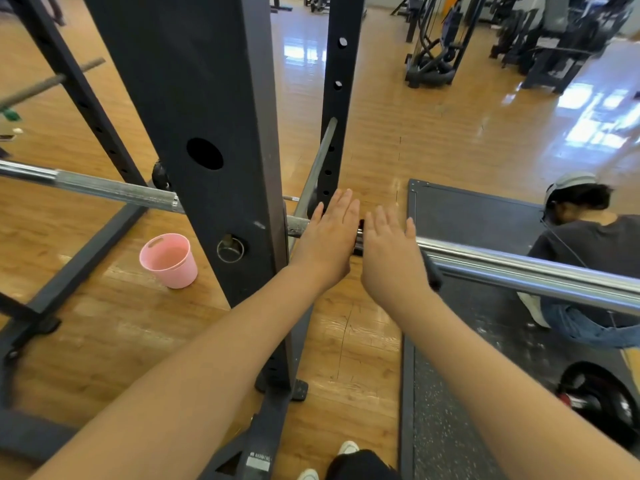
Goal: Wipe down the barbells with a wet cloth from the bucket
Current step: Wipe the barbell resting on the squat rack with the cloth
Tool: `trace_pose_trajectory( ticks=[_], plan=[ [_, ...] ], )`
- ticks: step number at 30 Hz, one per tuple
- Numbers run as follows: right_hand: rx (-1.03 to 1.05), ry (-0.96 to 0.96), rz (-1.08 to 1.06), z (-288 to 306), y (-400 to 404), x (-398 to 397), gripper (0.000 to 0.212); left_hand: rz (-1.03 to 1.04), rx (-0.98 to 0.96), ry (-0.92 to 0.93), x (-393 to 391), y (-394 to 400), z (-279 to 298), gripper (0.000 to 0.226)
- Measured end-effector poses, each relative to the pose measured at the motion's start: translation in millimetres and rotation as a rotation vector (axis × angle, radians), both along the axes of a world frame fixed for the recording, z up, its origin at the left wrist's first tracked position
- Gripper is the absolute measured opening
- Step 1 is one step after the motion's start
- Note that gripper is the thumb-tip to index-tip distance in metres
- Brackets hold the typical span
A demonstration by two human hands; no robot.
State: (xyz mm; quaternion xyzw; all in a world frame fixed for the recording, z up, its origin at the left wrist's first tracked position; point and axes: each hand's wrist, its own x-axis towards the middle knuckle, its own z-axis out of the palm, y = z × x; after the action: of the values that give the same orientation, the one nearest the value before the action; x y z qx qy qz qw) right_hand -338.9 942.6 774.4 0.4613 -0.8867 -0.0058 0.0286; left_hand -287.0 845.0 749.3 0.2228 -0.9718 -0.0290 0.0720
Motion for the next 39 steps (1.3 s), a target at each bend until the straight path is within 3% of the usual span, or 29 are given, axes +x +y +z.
trace_pose_trajectory(
  ticks=[4,9,12,16,18,22,26,29,33,37,39],
  plan=[
    [-0.140,-0.004,0.042,-23.8,32.7,17.8,0.071,-0.032,0.054,-0.122,-5.6,-3.6,13.9,0.096],
    [-0.161,-0.060,-0.126,-18.4,34.1,2.0,0.076,-0.094,0.239,-0.258,-11.5,-14.9,33.9,0.114],
    [-0.104,-0.089,-0.143,-9.5,23.9,-8.2,0.075,-0.081,0.110,-0.212,-3.8,-12.3,27.4,0.121],
    [-0.093,-0.111,-0.134,-8.6,22.3,-12.4,0.076,-0.082,-0.256,0.043,21.8,0.2,-5.8,0.117],
    [-0.122,-0.101,-0.132,-9.4,20.5,-12.6,0.075,-0.057,-0.323,0.100,28.0,0.1,-21.4,0.118],
    [-0.225,-0.042,-0.022,-23.9,19.9,-2.1,0.074,-0.037,-0.372,0.155,19.8,0.9,-27.2,0.081],
    [-0.276,0.033,-0.019,-50.6,37.1,10.2,0.078,-0.019,-0.245,0.117,14.6,3.5,-17.4,0.068],
    [-0.254,0.033,-0.074,-44.3,33.1,8.4,0.078,-0.002,-0.117,-0.067,6.0,-1.2,-5.8,0.080],
    [-0.195,0.027,-0.051,-25.9,4.1,8.1,0.069,-0.079,0.057,-0.180,-3.4,-16.0,12.3,0.095],
    [-0.211,0.122,0.028,-45.7,13.1,14.9,0.065,-0.090,0.068,-0.177,-0.6,-16.1,16.5,0.098],
    [-0.270,0.121,0.016,-54.8,27.6,10.6,0.068,-0.057,-0.017,-0.103,6.2,-11.7,9.4,0.101]
  ],
)
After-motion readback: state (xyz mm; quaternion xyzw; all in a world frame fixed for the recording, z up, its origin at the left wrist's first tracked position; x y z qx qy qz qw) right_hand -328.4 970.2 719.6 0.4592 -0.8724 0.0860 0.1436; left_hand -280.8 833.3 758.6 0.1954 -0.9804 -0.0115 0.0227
